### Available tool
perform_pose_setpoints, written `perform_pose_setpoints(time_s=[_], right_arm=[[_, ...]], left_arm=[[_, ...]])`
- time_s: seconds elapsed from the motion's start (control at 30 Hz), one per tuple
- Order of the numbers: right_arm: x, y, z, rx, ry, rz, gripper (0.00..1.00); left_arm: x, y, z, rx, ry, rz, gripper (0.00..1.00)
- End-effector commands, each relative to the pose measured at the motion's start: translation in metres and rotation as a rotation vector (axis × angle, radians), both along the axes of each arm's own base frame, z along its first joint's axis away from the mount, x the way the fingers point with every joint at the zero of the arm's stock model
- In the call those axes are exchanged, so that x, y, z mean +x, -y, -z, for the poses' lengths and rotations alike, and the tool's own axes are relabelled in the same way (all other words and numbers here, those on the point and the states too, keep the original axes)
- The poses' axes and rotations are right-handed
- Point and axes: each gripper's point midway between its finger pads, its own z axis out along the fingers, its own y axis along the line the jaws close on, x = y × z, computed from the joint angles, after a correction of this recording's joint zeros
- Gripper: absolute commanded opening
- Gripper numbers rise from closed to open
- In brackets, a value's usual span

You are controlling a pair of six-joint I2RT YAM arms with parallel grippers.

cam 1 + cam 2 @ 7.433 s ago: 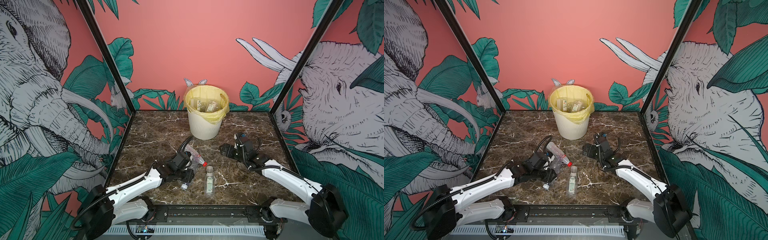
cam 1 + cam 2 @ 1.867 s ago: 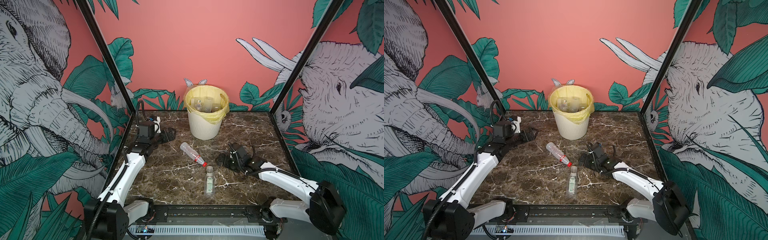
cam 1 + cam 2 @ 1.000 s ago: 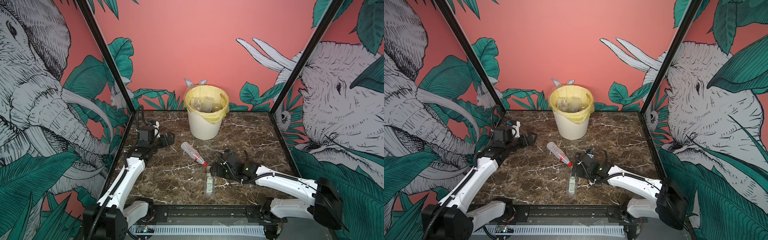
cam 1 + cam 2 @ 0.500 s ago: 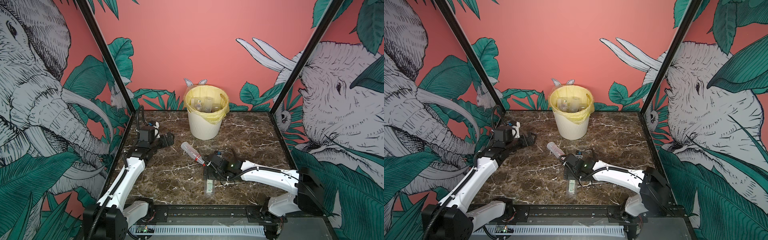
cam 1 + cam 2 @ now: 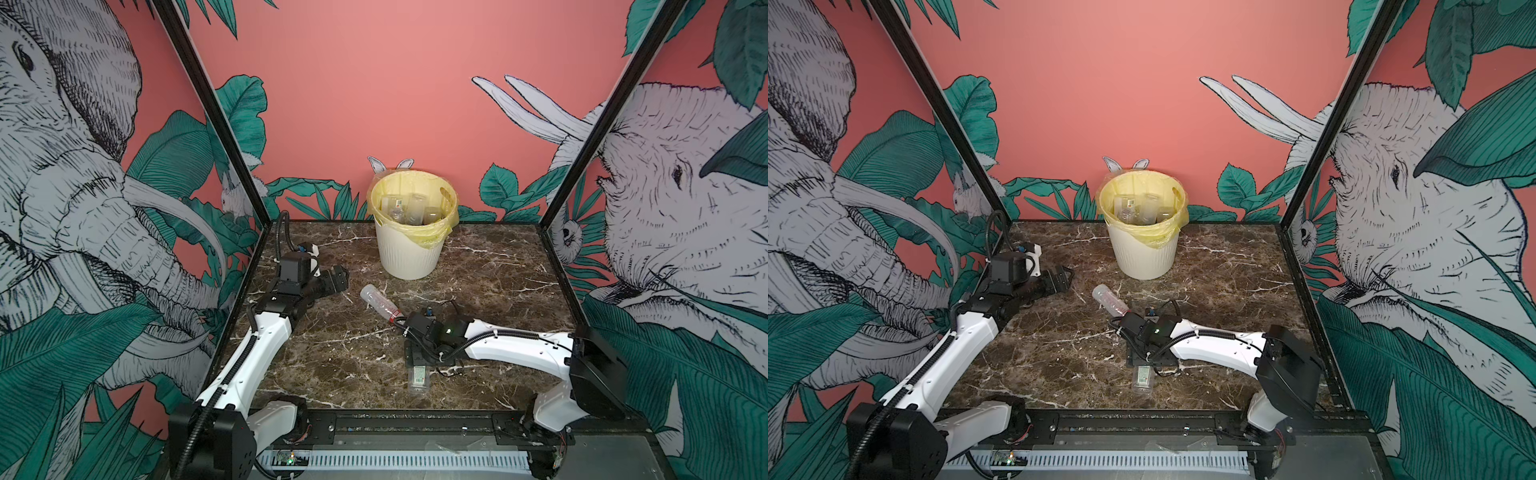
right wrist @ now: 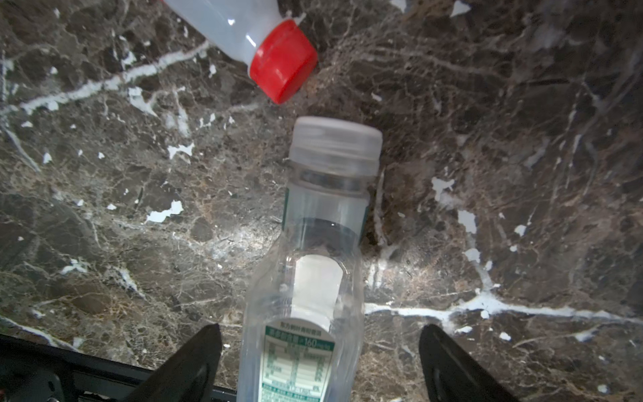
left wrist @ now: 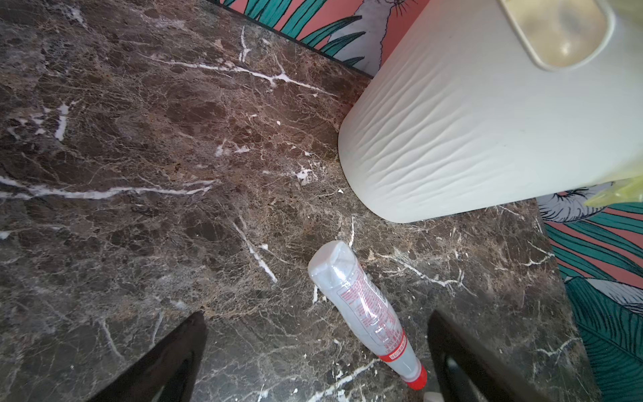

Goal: Throw the plastic bottles in the bin
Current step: Pick up the plastic bottle from the bottom-center of the table.

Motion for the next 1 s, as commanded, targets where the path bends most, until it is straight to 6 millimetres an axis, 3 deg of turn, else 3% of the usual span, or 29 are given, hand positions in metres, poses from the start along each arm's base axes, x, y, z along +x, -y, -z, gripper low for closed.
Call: perform_pose_setpoints(time_s=[0.0,0.2,0.77,0.97], right_arm=[[-0.003,-0.007,0.007,-0.022,-0.022,-0.033,0.88],[-0.005,-0.009,0.019,-0.049,-0.046,-0.053,0.86],[0.003,0.001,0.03,-0.072,-0.011,-0.014,0.59],[0.01,0.02,0.029,-0.07,0.002,0.036,0.53]], left_arm=[[-0.004,-0.004,0.005,0.012,-0.007,-0.01,0.99],[-0.005,-0.005,0.004,0.016,-0.004,-0.012,0.99],[-0.008,-0.007,0.008,0.019,-0.018,-0.018,0.99],[-0.007,-0.007,0.007,0.02,-0.016,-0.025,0.99]])
